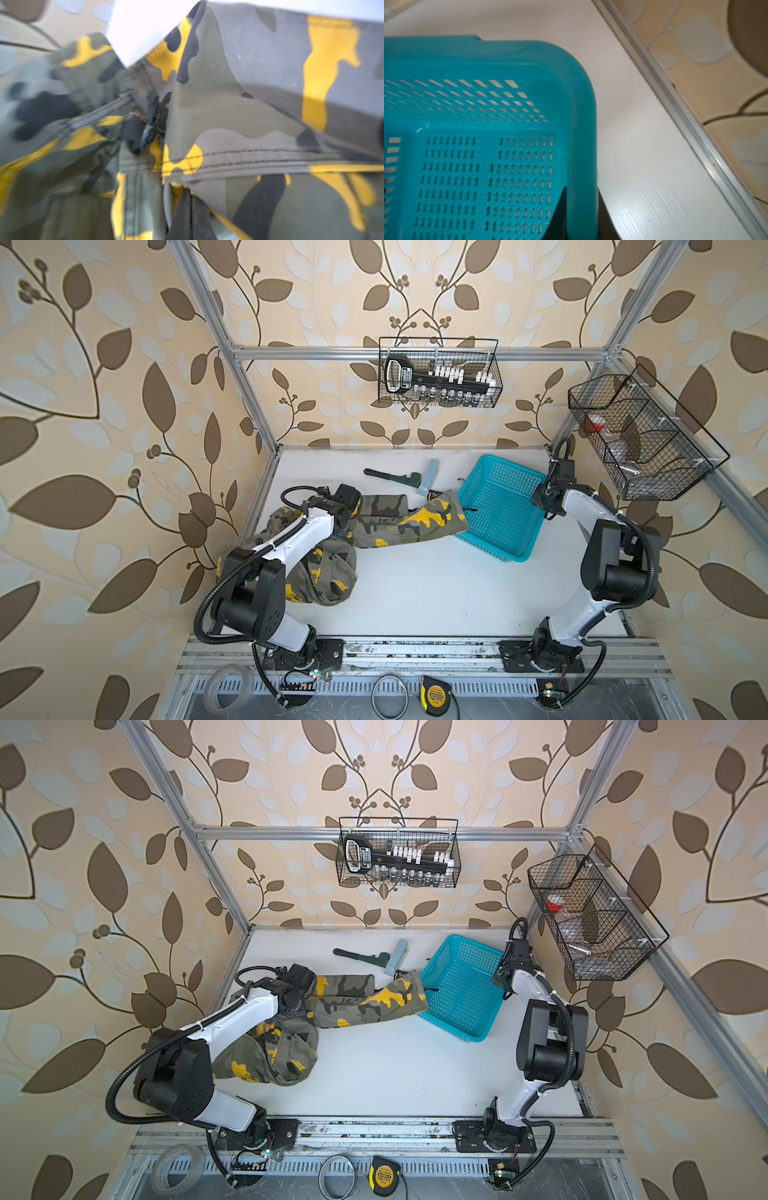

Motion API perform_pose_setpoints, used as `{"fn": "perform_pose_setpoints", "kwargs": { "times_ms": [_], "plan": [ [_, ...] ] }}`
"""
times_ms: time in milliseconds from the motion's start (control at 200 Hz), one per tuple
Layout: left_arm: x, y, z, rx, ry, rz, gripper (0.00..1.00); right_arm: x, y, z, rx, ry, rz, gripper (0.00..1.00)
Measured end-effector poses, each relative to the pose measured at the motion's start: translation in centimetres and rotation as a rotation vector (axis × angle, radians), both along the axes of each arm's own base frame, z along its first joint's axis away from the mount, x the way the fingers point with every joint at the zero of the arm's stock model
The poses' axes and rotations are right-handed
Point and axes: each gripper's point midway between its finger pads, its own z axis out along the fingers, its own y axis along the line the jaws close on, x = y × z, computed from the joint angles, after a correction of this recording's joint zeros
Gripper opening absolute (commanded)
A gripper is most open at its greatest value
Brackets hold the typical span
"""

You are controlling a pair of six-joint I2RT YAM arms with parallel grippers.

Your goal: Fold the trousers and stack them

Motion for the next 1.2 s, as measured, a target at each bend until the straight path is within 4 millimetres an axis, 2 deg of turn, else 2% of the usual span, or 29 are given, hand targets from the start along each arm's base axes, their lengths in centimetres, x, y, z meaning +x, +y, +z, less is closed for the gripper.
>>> {"fn": "perform_pose_setpoints", "kwargs": {
  "times_ms": [105, 280, 340, 395, 465, 575, 705, 830, 945, 1030, 1200],
  "plan": [
    [-0.3, 0.6, 0.7, 0.010, -0.017, 0.023, 0.00, 1.9, -1.3, 0.5, -0.046, -0.022, 0.007, 0.18],
    [-0.4, 0.5, 0.5, 0.002, -0.010, 0.024, 0.00, 4.2, -3.6, -1.0, -0.102, 0.005, 0.010, 0.25],
    [-0.4, 0.3, 0.3, -0.004, 0.000, 0.020, 0.00, 4.9, -4.3, -0.6, -0.121, -0.008, 0.006, 0.30],
    [-0.4, 0.0, -0.2, -0.020, 0.015, 0.011, 0.00, 5.2, -4.8, -0.5, -0.140, -0.016, 0.000, 0.36],
    [-0.4, -0.4, -0.6, -0.038, 0.034, -0.002, 0.00, 5.5, -5.1, -0.3, -0.164, -0.011, 0.005, 0.51],
    [-0.5, -1.2, -1.0, -0.084, 0.049, -0.020, 0.00, 6.1, -4.4, 0.4, -0.202, -0.012, 0.028, 0.67],
    [-0.6, -2.6, -1.5, -0.162, 0.070, -0.053, 0.00, 6.4, -2.1, 2.3, -0.239, -0.022, 0.067, 0.69],
    [-0.8, -4.4, -2.1, -0.234, 0.110, -0.120, 0.00, 5.4, 0.6, 6.4, -0.255, -0.090, 0.121, 0.70],
    [-0.8, -6.7, -2.5, -0.258, 0.143, -0.203, 0.00, 3.3, 3.9, 10.1, -0.265, -0.157, 0.225, 0.79],
    [-0.7, -8.2, -3.0, -0.278, 0.164, -0.245, 0.00, 1.4, 7.8, 11.3, -0.257, -0.189, 0.359, 0.83],
    [-0.9, -9.6, -3.9, -0.306, 0.197, -0.280, 0.00, -1.4, 16.9, 10.9, -0.184, -0.205, 0.632, 0.86]
  ]
}}
